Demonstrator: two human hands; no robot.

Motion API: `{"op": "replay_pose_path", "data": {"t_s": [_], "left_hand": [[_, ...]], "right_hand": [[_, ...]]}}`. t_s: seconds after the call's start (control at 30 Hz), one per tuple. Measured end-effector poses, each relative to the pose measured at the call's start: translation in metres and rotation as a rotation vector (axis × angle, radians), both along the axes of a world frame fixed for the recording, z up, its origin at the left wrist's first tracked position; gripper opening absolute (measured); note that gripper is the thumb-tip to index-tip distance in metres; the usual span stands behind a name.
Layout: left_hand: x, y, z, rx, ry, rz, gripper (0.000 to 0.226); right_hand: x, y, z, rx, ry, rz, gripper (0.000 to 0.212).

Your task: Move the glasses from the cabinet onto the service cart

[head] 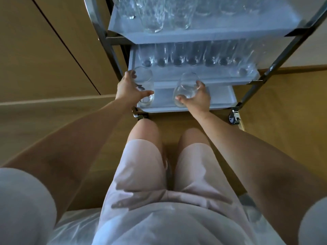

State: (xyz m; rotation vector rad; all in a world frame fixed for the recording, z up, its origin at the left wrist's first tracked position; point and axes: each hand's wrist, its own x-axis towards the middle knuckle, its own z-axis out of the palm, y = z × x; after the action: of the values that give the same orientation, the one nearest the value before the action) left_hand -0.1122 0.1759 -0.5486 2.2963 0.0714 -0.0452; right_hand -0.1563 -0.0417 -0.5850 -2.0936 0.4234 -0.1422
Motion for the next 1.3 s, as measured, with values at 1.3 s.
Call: {"op": "replay_pose_path", "data": {"t_s": [1.3], "left_hand": [[0.226,-0.028,-0.148,-0.156,-0.109,0.091,0.084]], "right_hand": [[0.259,0.032,-0.141,-0.091,-0.241,0.084,0.104]]}}
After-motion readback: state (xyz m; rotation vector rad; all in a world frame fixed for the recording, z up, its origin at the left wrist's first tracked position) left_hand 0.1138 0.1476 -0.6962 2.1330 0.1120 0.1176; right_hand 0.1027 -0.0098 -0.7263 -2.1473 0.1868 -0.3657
